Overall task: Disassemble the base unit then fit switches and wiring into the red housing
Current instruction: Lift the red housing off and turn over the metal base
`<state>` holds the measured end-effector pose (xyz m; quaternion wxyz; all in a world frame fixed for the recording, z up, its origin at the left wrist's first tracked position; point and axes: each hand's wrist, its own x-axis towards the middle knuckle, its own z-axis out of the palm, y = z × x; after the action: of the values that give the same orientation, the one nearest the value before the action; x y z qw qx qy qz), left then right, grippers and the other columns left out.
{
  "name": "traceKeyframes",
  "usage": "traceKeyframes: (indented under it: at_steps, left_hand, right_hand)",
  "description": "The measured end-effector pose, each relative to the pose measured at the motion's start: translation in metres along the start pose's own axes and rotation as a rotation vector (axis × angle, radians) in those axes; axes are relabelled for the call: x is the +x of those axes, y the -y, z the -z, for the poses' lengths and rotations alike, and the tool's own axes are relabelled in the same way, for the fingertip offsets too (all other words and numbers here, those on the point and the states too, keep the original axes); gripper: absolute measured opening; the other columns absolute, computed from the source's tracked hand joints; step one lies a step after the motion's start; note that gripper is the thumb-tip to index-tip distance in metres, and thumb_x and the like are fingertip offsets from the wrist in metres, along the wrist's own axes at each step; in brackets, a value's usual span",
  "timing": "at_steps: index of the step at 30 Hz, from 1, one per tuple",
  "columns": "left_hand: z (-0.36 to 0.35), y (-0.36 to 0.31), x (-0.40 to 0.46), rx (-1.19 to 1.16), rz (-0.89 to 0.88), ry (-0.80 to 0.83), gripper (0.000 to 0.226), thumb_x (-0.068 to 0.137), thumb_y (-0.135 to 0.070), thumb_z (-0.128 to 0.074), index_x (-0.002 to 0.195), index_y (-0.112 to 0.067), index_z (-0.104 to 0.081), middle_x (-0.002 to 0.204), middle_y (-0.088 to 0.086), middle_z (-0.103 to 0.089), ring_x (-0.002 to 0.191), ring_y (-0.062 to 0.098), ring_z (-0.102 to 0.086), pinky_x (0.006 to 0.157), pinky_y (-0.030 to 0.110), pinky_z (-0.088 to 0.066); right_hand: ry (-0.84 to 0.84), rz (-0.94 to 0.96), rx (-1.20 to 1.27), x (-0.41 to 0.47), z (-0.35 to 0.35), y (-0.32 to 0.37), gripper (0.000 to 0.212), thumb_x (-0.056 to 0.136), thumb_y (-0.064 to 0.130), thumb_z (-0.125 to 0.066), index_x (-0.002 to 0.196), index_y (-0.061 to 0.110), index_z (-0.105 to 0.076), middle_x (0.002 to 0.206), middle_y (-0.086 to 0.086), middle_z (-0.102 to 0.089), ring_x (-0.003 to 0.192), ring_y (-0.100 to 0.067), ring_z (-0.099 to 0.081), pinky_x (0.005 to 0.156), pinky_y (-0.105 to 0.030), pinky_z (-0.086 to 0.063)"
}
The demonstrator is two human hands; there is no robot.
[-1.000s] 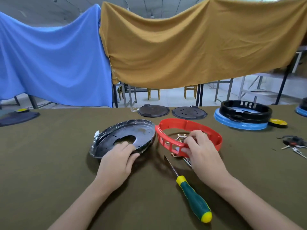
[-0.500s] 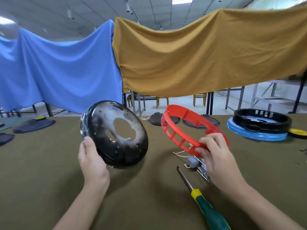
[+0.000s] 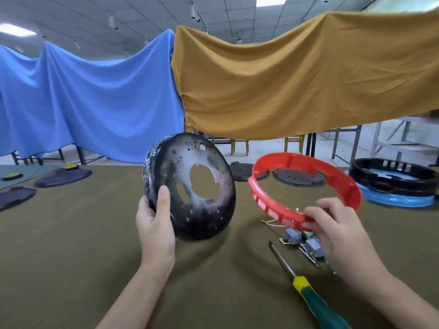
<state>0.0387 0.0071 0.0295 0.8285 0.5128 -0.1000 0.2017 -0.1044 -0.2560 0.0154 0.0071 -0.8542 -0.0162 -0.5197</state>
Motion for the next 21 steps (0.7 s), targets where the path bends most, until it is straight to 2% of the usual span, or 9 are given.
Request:
traceKeyframes:
  at_steps: [2,4,7,12,14,15,18,19,21]
  left_hand:
    - [0.001,0.002,-0.001,0.005,-0.024,0.018,0.012,0.098,-0.038,-0.060,0.093,-0.027,-0.066,0.093,-0.013,-0.074,0.090,0.007,-0.067,0.091,0.035,-0.053]
    - [0.003,0.003,-0.001,0.047,-0.084,0.023,0.013,0.096,-0.042,-0.061,0.089,-0.032,-0.066,0.090,-0.013,-0.072,0.087,0.005,-0.066,0.086,0.031,-0.053]
    - [0.006,0.003,0.001,0.023,-0.088,-0.003,0.013,0.095,-0.042,-0.061,0.095,-0.031,-0.068,0.096,-0.012,-0.073,0.093,0.006,-0.067,0.085,0.028,-0.052]
    - [0.009,0.003,0.009,-0.243,0.346,-0.130,0.022,0.097,-0.035,-0.061,0.109,-0.020,-0.070,0.101,-0.005,-0.077,0.097,0.014,-0.073,0.077,0.035,-0.057]
    - [0.009,0.005,0.008,-0.250,0.418,-0.126,0.022,0.097,-0.035,-0.061,0.109,-0.018,-0.070,0.102,-0.002,-0.078,0.095,0.016,-0.074,0.080,0.038,-0.056]
    - [0.009,0.006,0.006,-0.249,0.450,-0.106,0.024,0.097,-0.035,-0.061,0.111,-0.017,-0.069,0.104,0.000,-0.077,0.095,0.016,-0.074,0.080,0.038,-0.056]
    - [0.003,0.012,0.001,-0.266,0.571,-0.041,0.024,0.099,-0.031,-0.059,0.112,-0.013,-0.068,0.109,0.005,-0.076,0.095,0.019,-0.073,0.081,0.039,-0.055]
    - [0.001,0.015,-0.001,-0.268,0.612,-0.022,0.024,0.099,-0.029,-0.058,0.111,-0.012,-0.068,0.110,0.007,-0.075,0.097,0.021,-0.072,0.083,0.040,-0.055]
    - [-0.002,0.022,-0.004,-0.238,0.695,0.036,0.025,0.100,-0.028,-0.056,0.115,-0.011,-0.067,0.112,0.009,-0.074,0.102,0.024,-0.070,0.088,0.044,-0.053]
  right_hand:
    - [-0.005,0.179,-0.174,0.003,0.003,0.004,0.018,0.080,-0.009,-0.066,0.087,0.006,-0.073,0.089,-0.011,-0.062,0.073,-0.029,-0.056,0.079,-0.040,-0.040]
    - [0.009,0.291,-0.286,0.006,0.005,0.010,0.029,0.082,-0.005,-0.047,0.084,0.011,-0.071,0.090,-0.008,-0.064,0.075,-0.028,-0.062,0.092,-0.044,-0.036]
    - [-0.022,0.321,-0.342,0.007,0.005,0.024,0.023,0.079,-0.006,-0.056,0.082,0.014,-0.069,0.090,-0.006,-0.066,0.077,-0.026,-0.066,0.097,-0.050,-0.034]
    - [-0.115,0.298,-0.309,0.008,0.006,0.029,0.021,0.081,-0.004,-0.057,0.080,0.010,-0.073,0.090,-0.010,-0.068,0.079,-0.027,-0.066,0.091,-0.053,-0.038]
    - [-0.130,0.178,-0.157,0.008,0.008,0.025,0.022,0.086,0.003,-0.052,0.083,0.005,-0.074,0.091,-0.013,-0.065,0.089,-0.025,-0.058,0.091,-0.053,-0.044]
    - [-0.123,0.066,-0.007,0.008,0.009,0.025,0.023,0.088,0.006,-0.050,0.086,0.002,-0.073,0.094,-0.012,-0.063,0.092,-0.021,-0.055,0.090,-0.046,-0.048]
    - [-0.109,-0.341,0.474,0.012,0.012,0.019,0.020,0.092,-0.006,-0.055,0.091,0.011,-0.065,0.099,-0.006,-0.058,0.093,-0.002,-0.056,0.082,-0.011,-0.044]
    - [-0.106,-0.469,0.610,0.014,0.013,0.017,0.024,0.093,-0.006,-0.056,0.091,0.016,-0.064,0.097,-0.008,-0.061,0.090,-0.003,-0.060,0.079,-0.011,-0.046]
    - [-0.103,-0.688,0.895,0.019,0.013,0.014,0.020,0.095,0.004,-0.057,0.090,0.021,-0.066,0.092,-0.010,-0.069,0.088,-0.019,-0.069,0.083,-0.028,-0.056]
